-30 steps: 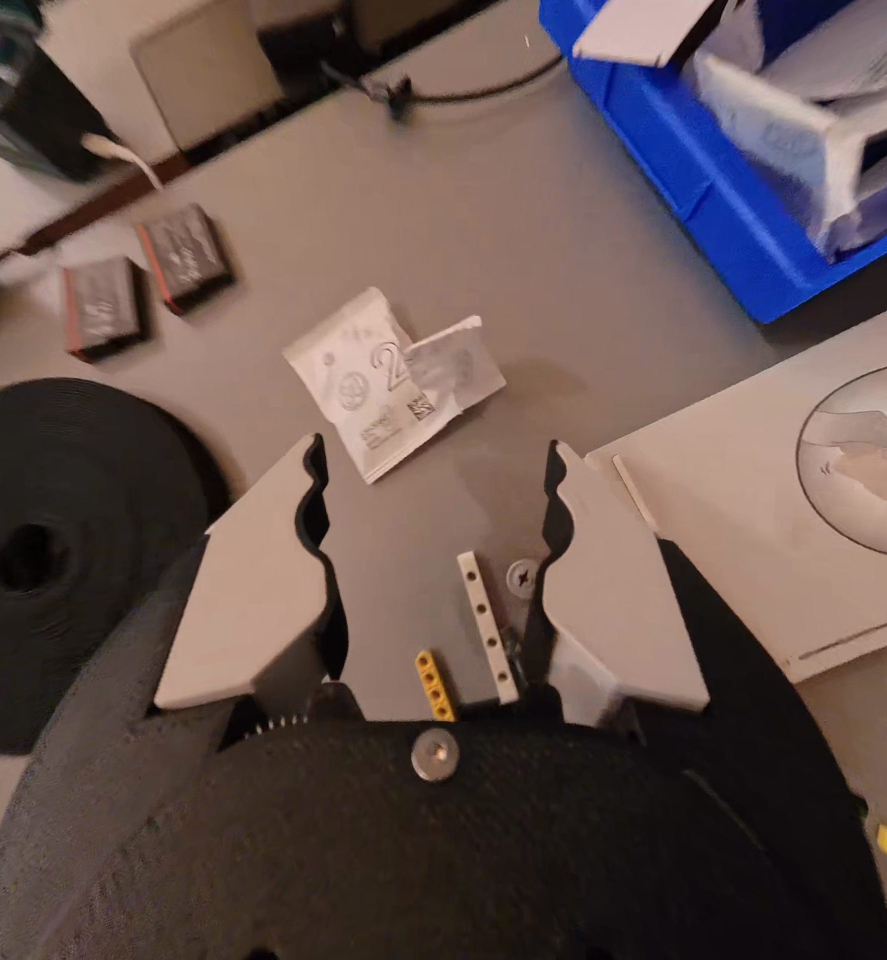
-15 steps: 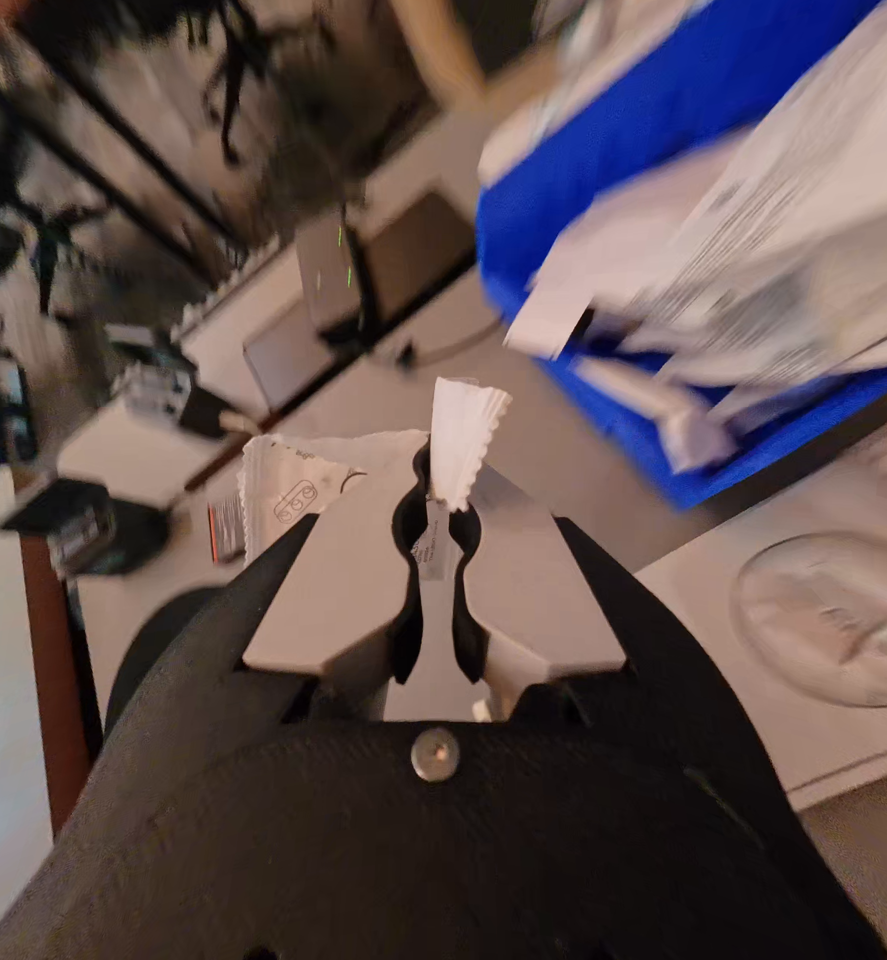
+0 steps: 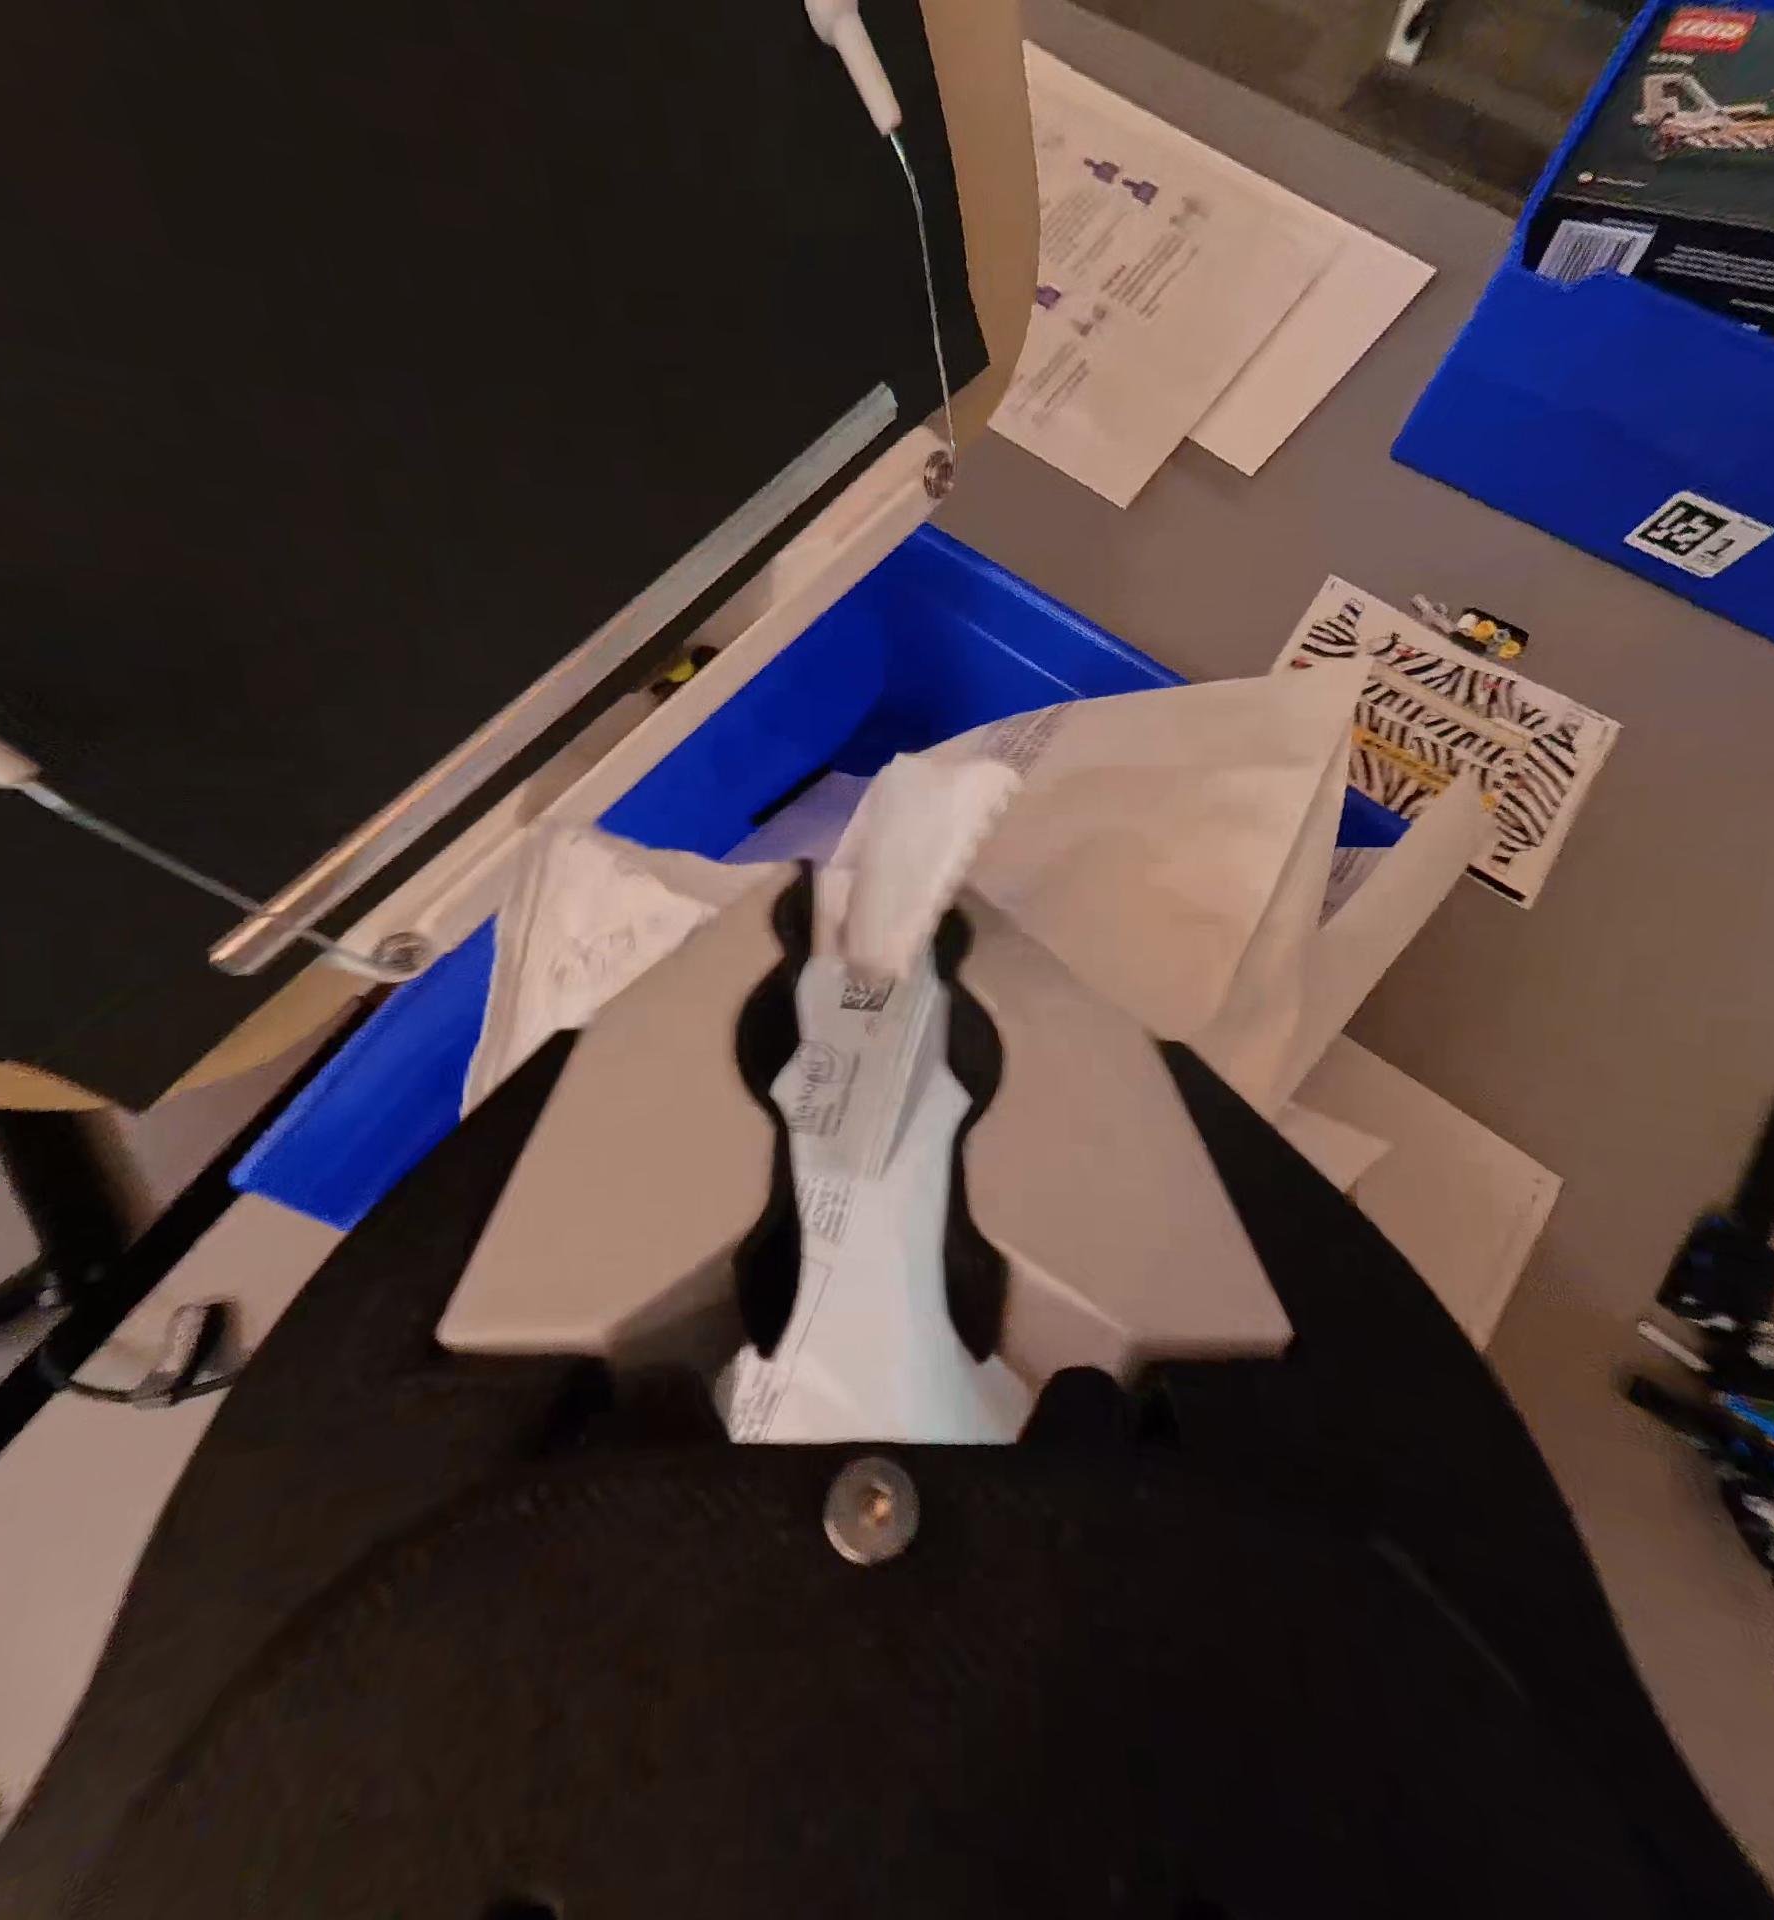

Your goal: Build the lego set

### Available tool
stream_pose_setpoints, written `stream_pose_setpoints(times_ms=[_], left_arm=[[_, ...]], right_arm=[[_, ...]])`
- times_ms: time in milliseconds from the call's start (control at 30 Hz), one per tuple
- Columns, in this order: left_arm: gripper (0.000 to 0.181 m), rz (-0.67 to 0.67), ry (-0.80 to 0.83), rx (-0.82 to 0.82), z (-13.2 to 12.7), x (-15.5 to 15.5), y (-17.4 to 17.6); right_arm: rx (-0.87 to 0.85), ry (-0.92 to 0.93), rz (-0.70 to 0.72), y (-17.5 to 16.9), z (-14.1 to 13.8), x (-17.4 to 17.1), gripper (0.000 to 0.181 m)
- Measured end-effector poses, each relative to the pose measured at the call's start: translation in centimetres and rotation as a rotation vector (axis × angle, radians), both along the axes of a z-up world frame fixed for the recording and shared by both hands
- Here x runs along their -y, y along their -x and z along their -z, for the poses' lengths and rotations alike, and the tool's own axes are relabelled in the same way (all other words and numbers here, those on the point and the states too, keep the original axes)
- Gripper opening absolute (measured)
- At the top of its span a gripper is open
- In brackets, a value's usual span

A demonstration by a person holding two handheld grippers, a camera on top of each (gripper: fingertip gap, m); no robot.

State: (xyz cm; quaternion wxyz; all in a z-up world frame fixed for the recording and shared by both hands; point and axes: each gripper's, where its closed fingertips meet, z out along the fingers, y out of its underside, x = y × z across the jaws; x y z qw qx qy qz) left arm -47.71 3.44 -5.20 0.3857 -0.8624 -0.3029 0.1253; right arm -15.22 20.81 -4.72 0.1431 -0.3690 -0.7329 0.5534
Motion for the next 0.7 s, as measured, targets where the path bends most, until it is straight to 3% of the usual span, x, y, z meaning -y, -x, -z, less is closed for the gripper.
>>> stream_pose_setpoints(times_ms=[67, 200, 300, 433, 700], left_arm=[[0.049, -0.004, -0.021, 0.063, 0.4, -0.6, -0.1], [0.049, -0.088, -0.078, -0.105, -2.4, 1.5, 0.5], [0.047, -0.146, -0.152, -0.171, -5.4, 4.5, -1.2], [0.050, -0.143, -0.355, -0.146, -8.6, 7.7, -8.1], [0.054, -0.368, -0.286, -0.262, -6.8, 15.8, -22.2]], right_arm=[[0.022, 0.022, 0.011, -0.2, 0.6, -0.8, 0.066], [0.032, 0.069, 0.026, 0.0, 1.0, -1.7, 0.066], [0.019, 0.076, 0.023, 0.5, 1.1, -1.7, 0.066], [0.006, 0.094, -0.017, 1.0, 1.4, -0.7, 0.064], [-0.055, 0.151, -0.152, -1.1, 0.3, 2.8, 0.063]])
